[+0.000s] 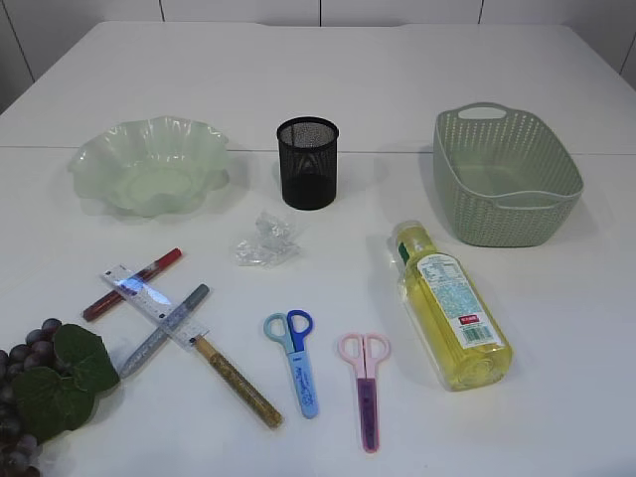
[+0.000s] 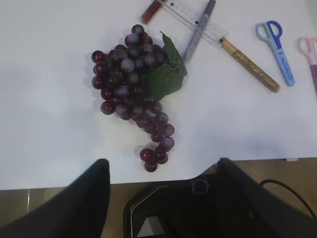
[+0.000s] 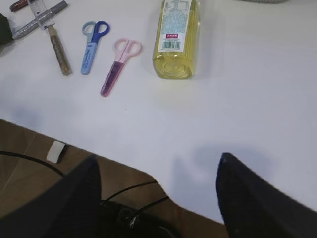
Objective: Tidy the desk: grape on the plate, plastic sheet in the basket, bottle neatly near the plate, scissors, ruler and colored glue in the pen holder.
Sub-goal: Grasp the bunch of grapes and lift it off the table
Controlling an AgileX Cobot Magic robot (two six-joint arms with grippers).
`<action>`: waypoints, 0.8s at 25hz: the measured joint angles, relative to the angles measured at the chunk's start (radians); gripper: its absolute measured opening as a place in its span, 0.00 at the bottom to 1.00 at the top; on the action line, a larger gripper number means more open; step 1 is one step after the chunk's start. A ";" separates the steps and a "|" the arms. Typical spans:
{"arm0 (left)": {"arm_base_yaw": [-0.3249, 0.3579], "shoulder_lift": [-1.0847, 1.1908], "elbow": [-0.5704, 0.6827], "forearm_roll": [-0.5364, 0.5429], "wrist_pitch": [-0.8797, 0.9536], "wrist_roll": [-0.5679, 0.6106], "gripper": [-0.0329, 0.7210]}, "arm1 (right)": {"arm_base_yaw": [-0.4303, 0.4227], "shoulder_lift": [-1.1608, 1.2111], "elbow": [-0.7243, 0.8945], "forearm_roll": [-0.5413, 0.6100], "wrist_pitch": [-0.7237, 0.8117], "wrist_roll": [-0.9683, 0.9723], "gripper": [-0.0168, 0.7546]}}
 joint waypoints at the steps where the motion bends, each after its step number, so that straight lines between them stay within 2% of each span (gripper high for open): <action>1: 0.000 0.017 0.000 0.000 0.000 0.000 0.69 | 0.000 0.034 -0.010 0.011 0.002 0.013 0.75; 14: 0.000 0.284 0.000 0.030 -0.016 -0.002 0.69 | 0.000 0.329 -0.078 0.078 -0.030 0.083 0.75; 20: 0.000 0.381 0.000 0.069 -0.024 -0.004 0.70 | 0.000 0.482 -0.078 0.155 -0.053 0.087 0.75</action>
